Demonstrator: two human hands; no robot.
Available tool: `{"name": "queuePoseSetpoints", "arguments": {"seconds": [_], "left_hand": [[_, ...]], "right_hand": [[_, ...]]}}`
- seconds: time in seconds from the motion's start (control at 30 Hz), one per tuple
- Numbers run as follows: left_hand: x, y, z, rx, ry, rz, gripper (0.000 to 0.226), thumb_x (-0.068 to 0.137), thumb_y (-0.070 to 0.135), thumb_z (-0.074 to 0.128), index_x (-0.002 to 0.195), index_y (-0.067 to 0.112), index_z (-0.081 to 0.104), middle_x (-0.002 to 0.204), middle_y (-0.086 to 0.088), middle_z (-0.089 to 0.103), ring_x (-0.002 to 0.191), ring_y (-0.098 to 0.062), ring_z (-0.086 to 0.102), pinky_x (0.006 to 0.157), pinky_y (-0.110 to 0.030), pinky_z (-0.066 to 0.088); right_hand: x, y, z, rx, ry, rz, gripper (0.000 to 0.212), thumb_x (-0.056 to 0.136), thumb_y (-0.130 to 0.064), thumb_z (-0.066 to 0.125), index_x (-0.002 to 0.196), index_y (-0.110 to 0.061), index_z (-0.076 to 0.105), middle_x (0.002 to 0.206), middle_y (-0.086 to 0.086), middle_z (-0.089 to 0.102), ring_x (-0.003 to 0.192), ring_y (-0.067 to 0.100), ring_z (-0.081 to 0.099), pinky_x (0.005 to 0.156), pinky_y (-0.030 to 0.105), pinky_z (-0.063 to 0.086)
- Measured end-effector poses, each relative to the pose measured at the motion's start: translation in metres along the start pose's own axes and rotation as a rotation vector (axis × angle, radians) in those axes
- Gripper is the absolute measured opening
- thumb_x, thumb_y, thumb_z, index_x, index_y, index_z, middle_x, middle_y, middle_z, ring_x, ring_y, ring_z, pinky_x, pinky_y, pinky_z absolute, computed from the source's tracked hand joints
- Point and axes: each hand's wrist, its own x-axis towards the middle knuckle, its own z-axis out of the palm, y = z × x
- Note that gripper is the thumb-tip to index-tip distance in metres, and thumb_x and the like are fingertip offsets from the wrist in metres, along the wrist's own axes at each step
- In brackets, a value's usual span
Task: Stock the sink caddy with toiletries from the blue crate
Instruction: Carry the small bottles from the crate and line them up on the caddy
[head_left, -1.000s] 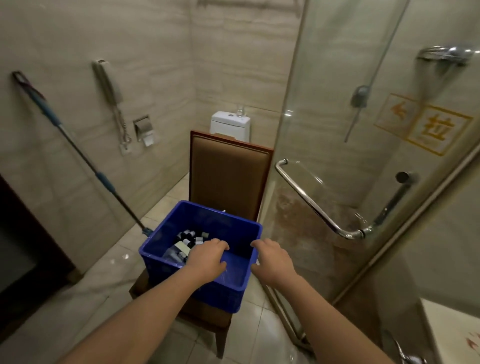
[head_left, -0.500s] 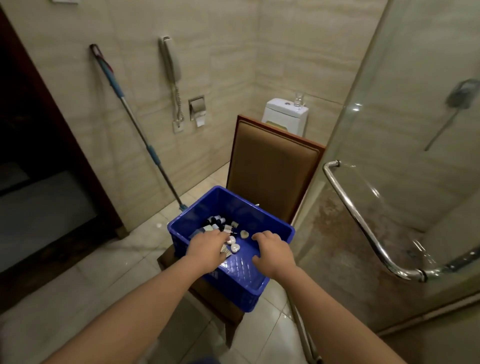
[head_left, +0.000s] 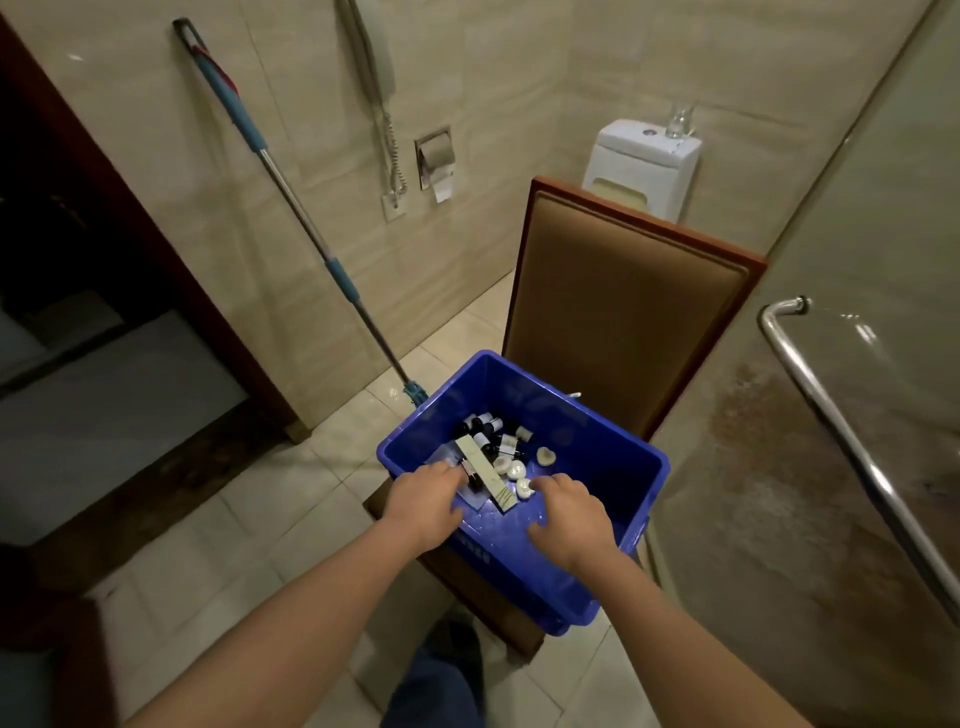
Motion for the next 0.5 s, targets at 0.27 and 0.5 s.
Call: {"name": "queuePoseSetpoints", "arguments": {"seconds": [0.27, 0.5], "left_hand": [[0.089, -0.056, 0.026, 0.009, -0.196, 0.038, 0.041, 0.092, 0.035, 0.055, 0.132, 0.028, 0.048, 0.128, 0.002, 0.054, 0.111, -0.019, 0.055, 0.081, -0.035, 0.048], [0.152, -0.093, 0.058, 0.052, -0.390, 0.085, 0.044, 0.093, 0.035, 0.055, 0.135, 0.025, 0.045, 0.133, 0.000, 0.051, 0.111, -0.021, 0.055, 0.077, -0.035, 0.049]], "right_hand": [[0.079, -0.003, 0.035, 0.077, -0.157, 0.169, 0.057, 0.090, -0.027, 0.053, 0.145, -0.020, 0.038, 0.136, 0.003, 0.047, 0.126, 0.025, 0.043, 0.103, 0.039, 0.039], [0.134, -0.001, 0.069, 0.152, -0.253, 0.313, 0.052, 0.089, -0.028, 0.055, 0.139, -0.018, 0.044, 0.134, 0.004, 0.049, 0.123, 0.025, 0.046, 0.099, 0.038, 0.042]]}}
